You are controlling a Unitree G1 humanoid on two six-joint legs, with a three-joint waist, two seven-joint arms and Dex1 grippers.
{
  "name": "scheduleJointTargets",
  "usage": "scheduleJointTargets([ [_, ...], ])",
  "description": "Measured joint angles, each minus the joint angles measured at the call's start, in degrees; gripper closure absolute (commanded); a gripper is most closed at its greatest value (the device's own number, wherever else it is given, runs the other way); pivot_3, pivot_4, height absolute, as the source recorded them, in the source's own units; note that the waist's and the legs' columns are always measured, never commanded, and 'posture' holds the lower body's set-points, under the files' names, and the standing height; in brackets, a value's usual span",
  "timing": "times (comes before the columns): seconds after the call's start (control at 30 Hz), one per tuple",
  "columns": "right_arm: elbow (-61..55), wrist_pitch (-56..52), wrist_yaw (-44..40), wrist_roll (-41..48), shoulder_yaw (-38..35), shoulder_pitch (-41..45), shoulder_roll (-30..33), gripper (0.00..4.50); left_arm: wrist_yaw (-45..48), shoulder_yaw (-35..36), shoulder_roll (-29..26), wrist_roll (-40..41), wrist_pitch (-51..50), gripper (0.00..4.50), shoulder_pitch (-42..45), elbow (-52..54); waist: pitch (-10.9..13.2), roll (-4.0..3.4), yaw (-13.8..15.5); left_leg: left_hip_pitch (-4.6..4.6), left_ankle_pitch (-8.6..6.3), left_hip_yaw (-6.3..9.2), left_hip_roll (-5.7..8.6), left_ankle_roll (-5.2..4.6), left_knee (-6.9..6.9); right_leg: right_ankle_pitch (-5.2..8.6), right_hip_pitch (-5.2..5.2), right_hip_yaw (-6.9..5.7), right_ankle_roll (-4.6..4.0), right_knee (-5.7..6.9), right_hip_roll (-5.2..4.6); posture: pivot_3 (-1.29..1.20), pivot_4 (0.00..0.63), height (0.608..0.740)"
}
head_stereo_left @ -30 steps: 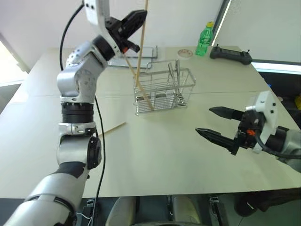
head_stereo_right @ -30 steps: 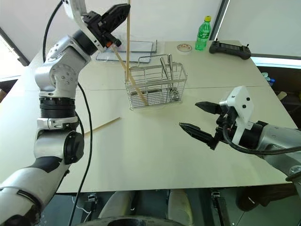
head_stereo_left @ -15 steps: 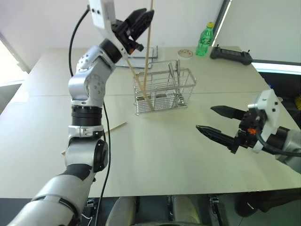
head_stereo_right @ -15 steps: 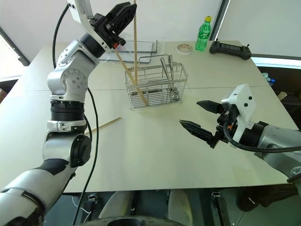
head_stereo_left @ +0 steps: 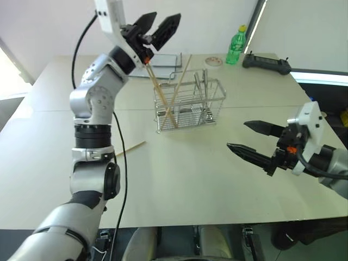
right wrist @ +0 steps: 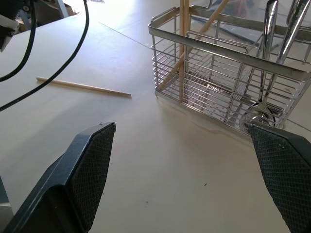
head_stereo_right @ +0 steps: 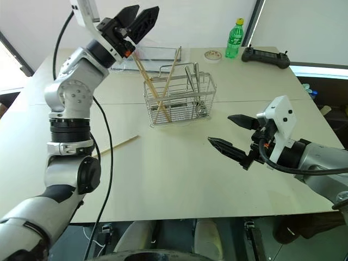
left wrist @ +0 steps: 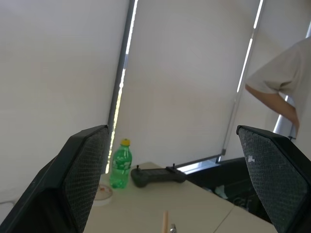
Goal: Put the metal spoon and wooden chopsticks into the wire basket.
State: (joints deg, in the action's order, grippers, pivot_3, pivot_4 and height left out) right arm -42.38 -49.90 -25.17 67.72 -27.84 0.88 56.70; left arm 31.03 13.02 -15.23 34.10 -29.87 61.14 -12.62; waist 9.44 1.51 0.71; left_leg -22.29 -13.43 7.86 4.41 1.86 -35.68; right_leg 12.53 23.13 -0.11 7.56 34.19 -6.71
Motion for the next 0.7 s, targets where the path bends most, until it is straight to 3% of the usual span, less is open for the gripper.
scheduleJointTargets([
  [0.2, 0.3, 0.3, -0.5, -1.0, 0.5, 0.1, -0.1, 0.0, 11.4, 0.6, -18.8, 4.3, -11.0, 0.07, 5.7, 0.3, 0.0, -0.04, -0.4, 0.0, -0.01, -0.02, -0.01, -0.02, 0.09, 0.01, 0.07, 0.0, -0.01, 0.01, 0.05, 0.0, 0.15, 0.719],
  [0.33, 0.9, 0.9, -2.1, -3.2, 1.1, -0.6, -1.0, 0.0, 27.1, -4.8, -32.9, 1.7, -11.9, 0.07, 6.3, -1.8, 0.0, -0.08, -0.3, 0.05, -0.01, -0.04, -0.02, -0.02, 0.11, 0.03, 0.03, 0.01, -0.03, 0.02, 0.04, 0.0, 0.15, 0.719],
  [0.5, 1.7, 2.3, -3.4, -5.9, 3.0, -0.8, -2.4, 0.0, 43.4, -14.2, -42.8, -4.5, -10.4, 0.07, 2.6, -4.1, 0.0, -0.08, 0.0, 0.03, -0.02, -0.03, -0.05, -0.02, 0.09, 0.13, 0.01, 0.02, -0.23, -0.05, 0.0, 0.0, 0.15, 0.719],
  [0.63, 1.8, 3.4, -3.5, -8.2, 5.0, -0.8, -4.3, 0.0, 57.4, -22.0, -51.2, -9.1, -6.2, 0.07, -5.9, 0.1, 0.0, -0.12, -0.3, 0.0, -0.02, -0.09, -0.09, -0.02, 0.33, 0.14, 0.19, 0.07, -0.25, -0.08, -0.06, 0.0, 0.15, 0.719],
  [0.7, 1.9, 3.7, -3.3, -9.1, 6.1, -0.8, -5.1, 0.0, 60.3, -25.5, -51.8, -11.1, -4.1, 0.07, -9.1, 1.9, 0.0, -0.14, -0.2, -0.02, -0.01, -0.08, -0.1, -0.02, 0.36, 0.15, 0.24, 0.08, -0.28, -0.06, -0.05, 0.0, 0.15, 0.719],
])
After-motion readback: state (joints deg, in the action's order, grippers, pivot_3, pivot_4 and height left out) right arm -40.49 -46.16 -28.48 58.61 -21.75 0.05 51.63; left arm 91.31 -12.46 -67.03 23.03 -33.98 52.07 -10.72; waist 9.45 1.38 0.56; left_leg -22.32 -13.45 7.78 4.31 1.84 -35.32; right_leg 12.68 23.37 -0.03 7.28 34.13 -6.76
